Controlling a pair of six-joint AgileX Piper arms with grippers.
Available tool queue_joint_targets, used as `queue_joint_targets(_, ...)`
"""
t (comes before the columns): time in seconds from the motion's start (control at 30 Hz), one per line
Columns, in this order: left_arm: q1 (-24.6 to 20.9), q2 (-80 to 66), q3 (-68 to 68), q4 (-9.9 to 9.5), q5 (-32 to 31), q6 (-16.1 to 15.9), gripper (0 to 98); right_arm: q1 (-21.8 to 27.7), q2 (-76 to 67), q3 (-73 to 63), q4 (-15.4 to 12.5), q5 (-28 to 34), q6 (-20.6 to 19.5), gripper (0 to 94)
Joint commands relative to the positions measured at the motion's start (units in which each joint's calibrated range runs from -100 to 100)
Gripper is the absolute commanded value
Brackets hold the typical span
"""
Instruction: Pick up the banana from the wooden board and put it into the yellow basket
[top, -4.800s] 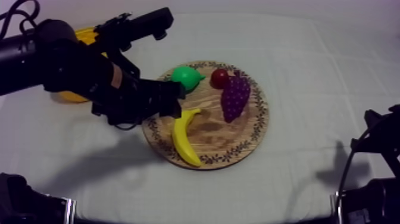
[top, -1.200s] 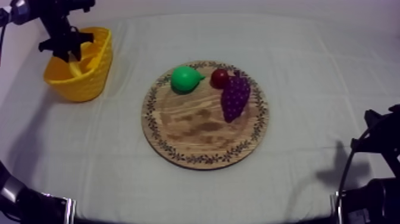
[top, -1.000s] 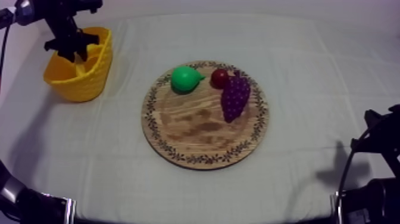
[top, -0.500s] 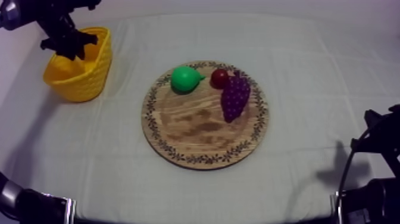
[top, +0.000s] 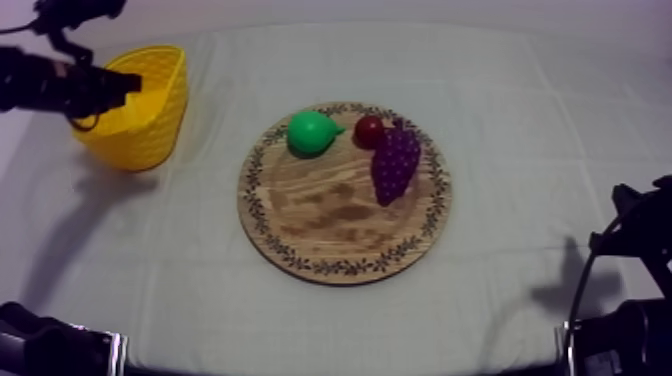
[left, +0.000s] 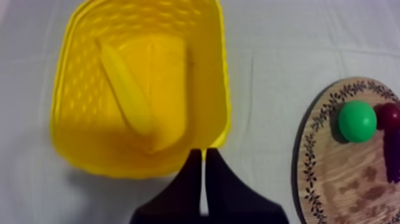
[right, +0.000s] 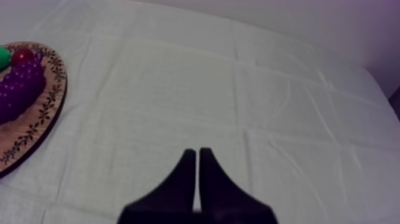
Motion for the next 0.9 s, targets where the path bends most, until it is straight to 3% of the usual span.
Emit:
queue_joint_targets(0.0, -1.34, -13.68, 12.77, 3.62, -5.24, -3.67, 0.1, 0.01, -0.02, 0.02, 0.01, 0.04, 0.03, 0.3)
queue_joint_targets(0.07, -2.92, -19.31, 19.15, 7.31, -8.82, -7.53, 0.1, 0.01, -0.02, 0.02, 0.01, 0.04, 0.03, 0.3)
queue_joint_targets(0.13, -4.4, -24.94, 24.65, 9.79, -10.91, -10.06, 0.1, 0.01, -0.02, 0.02, 0.01, 0.04, 0.03, 0.3)
queue_joint_targets(0.3, -6.89, -38.17, 35.01, 12.35, -12.59, -13.08, 0.1, 0.01, -0.02, 0.02, 0.01, 0.04, 0.03, 0.3)
queue_joint_targets(0.6, -8.23, -60.03, 48.02, 12.64, -11.84, -14.24, 0.1, 0.01, -0.02, 0.02, 0.01, 0.04, 0.03, 0.3)
queue_joint_targets(0.87, -6.81, -73.65, 51.6, 7.43, -5.4, -9.97, 0.1, 0.01, -0.02, 0.02, 0.01, 0.04, 0.03, 0.3)
